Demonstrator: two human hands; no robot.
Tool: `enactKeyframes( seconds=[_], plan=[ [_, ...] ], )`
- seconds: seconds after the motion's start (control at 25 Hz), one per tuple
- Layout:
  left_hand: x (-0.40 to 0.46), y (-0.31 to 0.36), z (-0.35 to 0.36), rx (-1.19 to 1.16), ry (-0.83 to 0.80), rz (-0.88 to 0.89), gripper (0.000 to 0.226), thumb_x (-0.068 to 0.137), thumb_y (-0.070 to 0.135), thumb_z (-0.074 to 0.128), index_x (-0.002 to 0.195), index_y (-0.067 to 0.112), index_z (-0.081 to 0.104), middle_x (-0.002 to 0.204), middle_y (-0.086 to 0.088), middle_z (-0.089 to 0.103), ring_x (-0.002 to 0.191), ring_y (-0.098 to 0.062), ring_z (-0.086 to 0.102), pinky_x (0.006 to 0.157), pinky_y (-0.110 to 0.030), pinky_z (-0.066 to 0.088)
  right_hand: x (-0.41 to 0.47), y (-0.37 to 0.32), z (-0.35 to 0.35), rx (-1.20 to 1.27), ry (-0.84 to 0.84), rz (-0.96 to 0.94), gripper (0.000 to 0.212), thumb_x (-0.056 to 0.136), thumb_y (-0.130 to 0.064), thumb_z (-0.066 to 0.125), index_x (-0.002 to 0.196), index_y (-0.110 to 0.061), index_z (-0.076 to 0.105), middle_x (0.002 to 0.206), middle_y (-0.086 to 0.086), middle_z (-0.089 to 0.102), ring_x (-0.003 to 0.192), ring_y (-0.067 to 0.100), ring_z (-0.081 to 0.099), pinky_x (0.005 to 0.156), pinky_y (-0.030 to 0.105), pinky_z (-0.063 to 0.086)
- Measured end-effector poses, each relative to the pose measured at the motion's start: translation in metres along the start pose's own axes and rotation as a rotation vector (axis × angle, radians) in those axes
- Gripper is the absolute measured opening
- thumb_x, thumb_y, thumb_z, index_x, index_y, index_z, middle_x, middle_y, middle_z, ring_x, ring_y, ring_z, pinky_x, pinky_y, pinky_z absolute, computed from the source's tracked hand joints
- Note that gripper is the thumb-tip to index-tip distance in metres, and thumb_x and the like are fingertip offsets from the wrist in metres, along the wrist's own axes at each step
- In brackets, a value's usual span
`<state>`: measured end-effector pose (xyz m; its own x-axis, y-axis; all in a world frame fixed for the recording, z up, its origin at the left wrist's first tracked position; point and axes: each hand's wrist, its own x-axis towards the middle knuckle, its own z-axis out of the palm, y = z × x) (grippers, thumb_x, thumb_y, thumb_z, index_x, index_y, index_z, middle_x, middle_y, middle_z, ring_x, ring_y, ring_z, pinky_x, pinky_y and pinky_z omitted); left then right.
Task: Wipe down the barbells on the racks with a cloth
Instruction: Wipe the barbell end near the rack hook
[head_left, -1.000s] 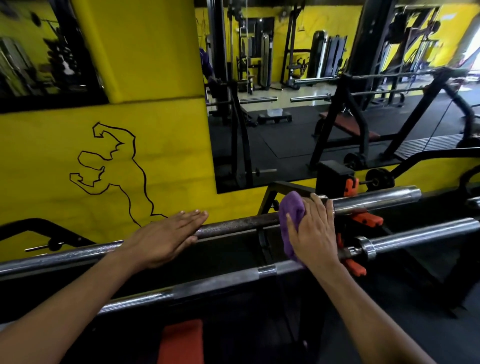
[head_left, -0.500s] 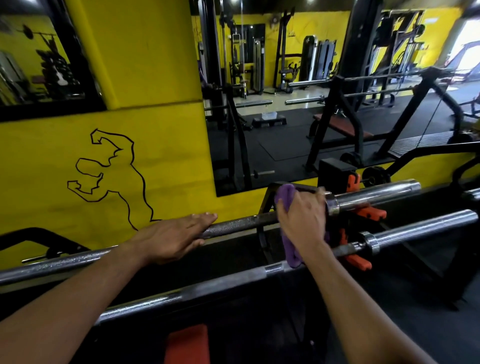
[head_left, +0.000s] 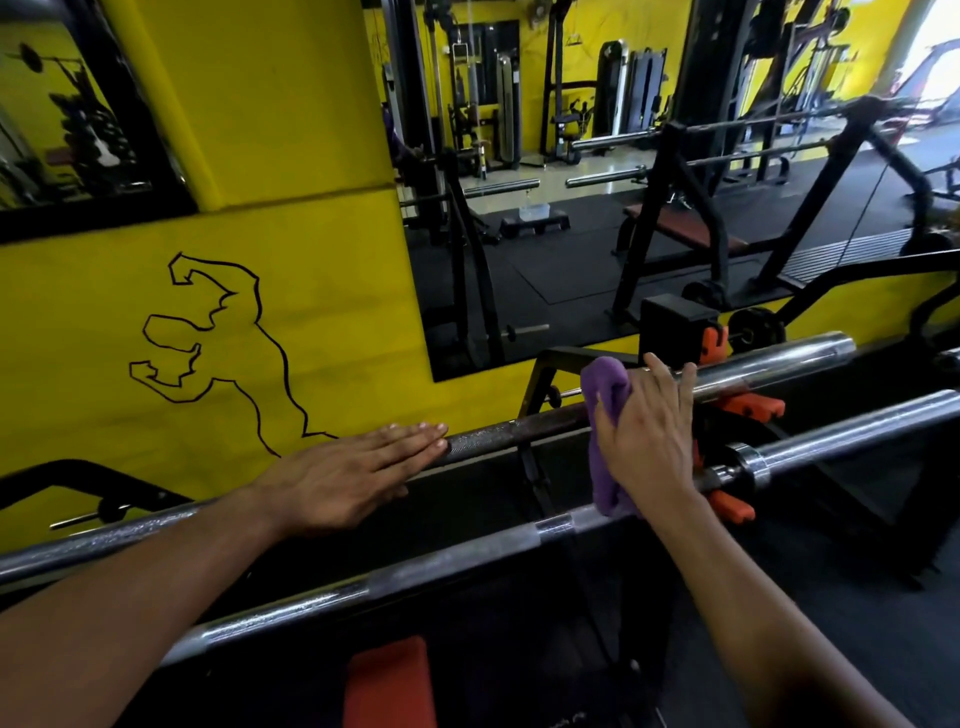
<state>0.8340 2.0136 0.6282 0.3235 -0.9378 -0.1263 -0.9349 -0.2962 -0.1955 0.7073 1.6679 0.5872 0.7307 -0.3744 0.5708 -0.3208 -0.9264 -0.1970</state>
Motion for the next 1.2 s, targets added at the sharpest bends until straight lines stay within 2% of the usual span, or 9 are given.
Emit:
enactKeyframes(
  seconds=[0.2, 0.32, 0.44, 0.6, 0.8, 0.96, 1.04, 1.12, 1.2],
  plan=[
    [0.000, 0.004, -0.005, 0.018, -0.019, -0.014, 0.062, 0.103, 0.045, 0.005, 0.148, 0.038, -0.036, 0.157, 0.018, -0.040, 0.147, 0.000, -0.029, 0.121, -0.028, -0.014, 0.011, -0.067, -0.009, 0.158, -0.152, -0.063, 0.032, 0.095, -0.048, 0.038, 0.093, -0.020, 0.053, 0.090, 0.000, 0.061, 0.092, 0.022, 0.060, 0.107, 0.042, 0.037],
    [-0.001, 0.005, -0.004, 0.012, -0.021, -0.016, 0.061, 0.101, 0.046, 0.000, 0.147, 0.039, -0.038, 0.157, 0.018, -0.039, 0.147, 0.001, -0.029, 0.121, -0.029, -0.013, -0.029, -0.072, 0.001, 0.352, -0.185, -0.209, 0.047, 0.090, -0.036, 0.063, 0.130, -0.014, 0.052, 0.126, 0.004, 0.058, 0.121, 0.022, 0.052, 0.113, 0.041, 0.035],
    [-0.001, 0.003, -0.002, 0.009, -0.019, -0.011, 0.060, 0.101, 0.047, -0.001, 0.148, 0.038, -0.037, 0.158, 0.018, -0.038, 0.147, 0.001, -0.028, 0.121, -0.028, -0.013, -0.039, -0.027, -0.003, 0.281, -0.088, -0.166, 0.058, 0.087, -0.033, 0.052, 0.141, -0.011, 0.049, 0.140, 0.006, 0.054, 0.139, 0.026, 0.043, 0.125, 0.055, 0.004],
    [-0.001, 0.003, -0.002, 0.019, -0.008, -0.019, 0.060, 0.105, 0.046, 0.004, 0.151, 0.036, -0.033, 0.158, 0.018, -0.038, 0.146, 0.002, -0.030, 0.119, -0.024, -0.017, -0.006, 0.002, -0.015, -0.012, -0.019, 0.007, 0.037, 0.089, -0.026, 0.056, 0.119, -0.004, 0.062, 0.123, 0.016, 0.064, 0.135, 0.035, 0.044, 0.124, 0.056, -0.002],
    [-0.001, 0.004, -0.005, -0.021, -0.020, -0.017, 0.060, 0.108, 0.040, 0.011, 0.151, 0.037, -0.031, 0.156, 0.020, -0.039, 0.144, 0.005, -0.031, 0.117, -0.020, -0.019, 0.029, -0.050, -0.013, 0.051, -0.178, -0.014, 0.025, 0.091, -0.042, 0.049, 0.091, -0.019, 0.058, 0.082, -0.001, 0.062, 0.092, 0.025, 0.064, 0.119, 0.048, 0.027],
    [-0.002, 0.002, -0.002, -0.003, -0.006, -0.015, 0.060, 0.106, 0.042, 0.009, 0.151, 0.038, -0.032, 0.156, 0.021, -0.040, 0.144, 0.005, -0.032, 0.117, -0.019, -0.018, -0.017, -0.057, -0.006, 0.433, -0.160, -0.165, 0.041, 0.090, -0.030, 0.046, 0.128, -0.015, 0.055, 0.127, 0.002, 0.059, 0.127, 0.019, 0.050, 0.126, 0.043, 0.016],
    [-0.002, 0.003, -0.001, -0.006, -0.002, -0.019, 0.063, 0.108, 0.040, 0.013, 0.149, 0.040, -0.035, 0.155, 0.022, -0.041, 0.143, 0.006, -0.033, 0.116, -0.018, -0.018, -0.040, -0.045, -0.007, 0.689, -0.227, -0.156, 0.058, 0.095, -0.013, 0.054, 0.151, -0.016, 0.039, 0.156, -0.001, 0.040, 0.149, 0.014, 0.029, 0.127, 0.035, 0.012],
    [-0.002, 0.004, -0.001, -0.009, 0.012, -0.015, 0.063, 0.108, 0.040, 0.014, 0.149, 0.041, -0.034, 0.155, 0.022, -0.039, 0.143, 0.007, -0.031, 0.117, -0.019, -0.017, -0.066, -0.044, -0.017, 0.995, -0.232, 0.076, 0.055, 0.100, -0.002, 0.053, 0.151, -0.014, 0.040, 0.153, 0.000, 0.045, 0.143, 0.008, 0.039, 0.117, 0.017, 0.031],
    [0.000, 0.003, 0.000, -0.017, 0.004, -0.018, 0.061, 0.106, 0.044, 0.009, 0.148, 0.041, -0.035, 0.155, 0.023, -0.040, 0.144, 0.006, -0.030, 0.119, -0.021, -0.015, -0.089, -0.051, -0.026, 1.267, -0.059, 0.602, 0.028, 0.104, -0.012, 0.051, 0.132, -0.014, 0.056, 0.115, 0.000, 0.068, 0.104, 0.009, 0.067, 0.078, 0.008, 0.050]
  ],
)
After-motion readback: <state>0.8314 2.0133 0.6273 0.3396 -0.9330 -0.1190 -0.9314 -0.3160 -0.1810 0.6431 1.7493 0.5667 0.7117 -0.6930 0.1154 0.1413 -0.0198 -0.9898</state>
